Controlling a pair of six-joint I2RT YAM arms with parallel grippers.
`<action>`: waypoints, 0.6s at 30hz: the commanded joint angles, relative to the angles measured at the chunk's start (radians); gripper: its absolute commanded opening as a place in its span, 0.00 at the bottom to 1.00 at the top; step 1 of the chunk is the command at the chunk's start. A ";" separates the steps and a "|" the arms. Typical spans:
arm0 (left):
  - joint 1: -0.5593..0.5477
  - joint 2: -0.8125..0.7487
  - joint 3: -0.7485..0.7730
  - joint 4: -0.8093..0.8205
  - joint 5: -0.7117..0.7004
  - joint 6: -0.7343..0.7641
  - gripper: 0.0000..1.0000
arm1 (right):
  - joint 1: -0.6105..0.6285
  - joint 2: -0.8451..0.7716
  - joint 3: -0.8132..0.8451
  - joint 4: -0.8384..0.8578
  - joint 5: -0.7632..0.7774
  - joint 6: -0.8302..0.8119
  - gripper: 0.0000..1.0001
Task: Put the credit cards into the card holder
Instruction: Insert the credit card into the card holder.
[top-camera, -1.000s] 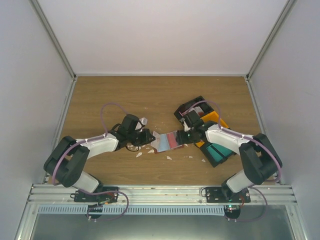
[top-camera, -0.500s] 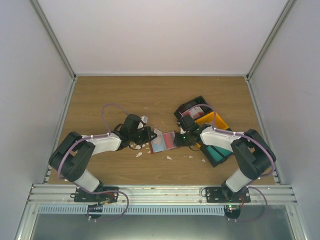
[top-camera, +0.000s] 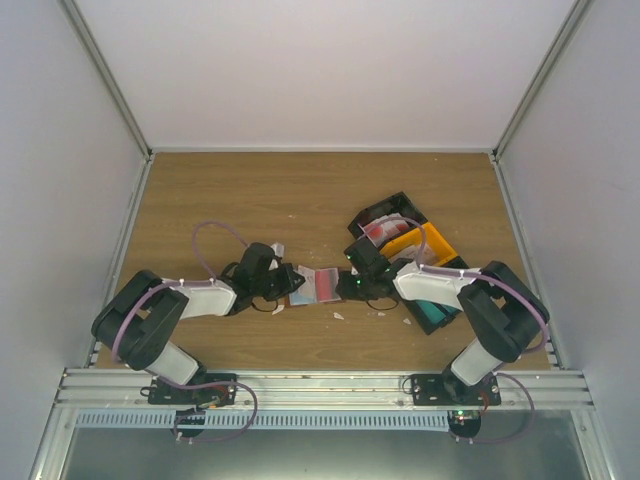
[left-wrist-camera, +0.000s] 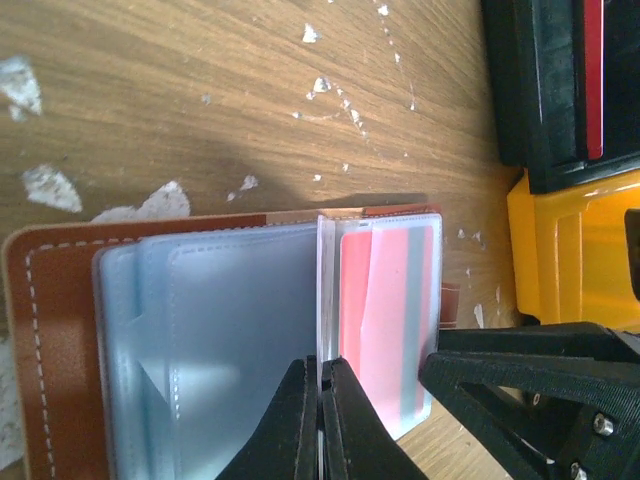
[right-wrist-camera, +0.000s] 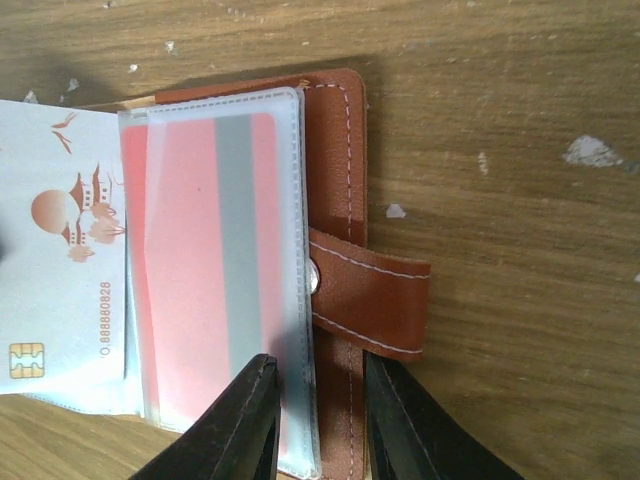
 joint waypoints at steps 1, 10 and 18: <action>-0.009 -0.021 -0.062 0.146 -0.038 -0.050 0.00 | 0.034 0.013 -0.051 -0.024 -0.021 0.059 0.26; -0.024 -0.095 -0.137 0.227 -0.082 -0.089 0.00 | 0.038 0.008 -0.078 0.000 -0.013 0.056 0.21; -0.032 -0.195 -0.174 0.240 -0.129 -0.078 0.00 | 0.038 -0.020 -0.118 0.037 0.006 0.019 0.17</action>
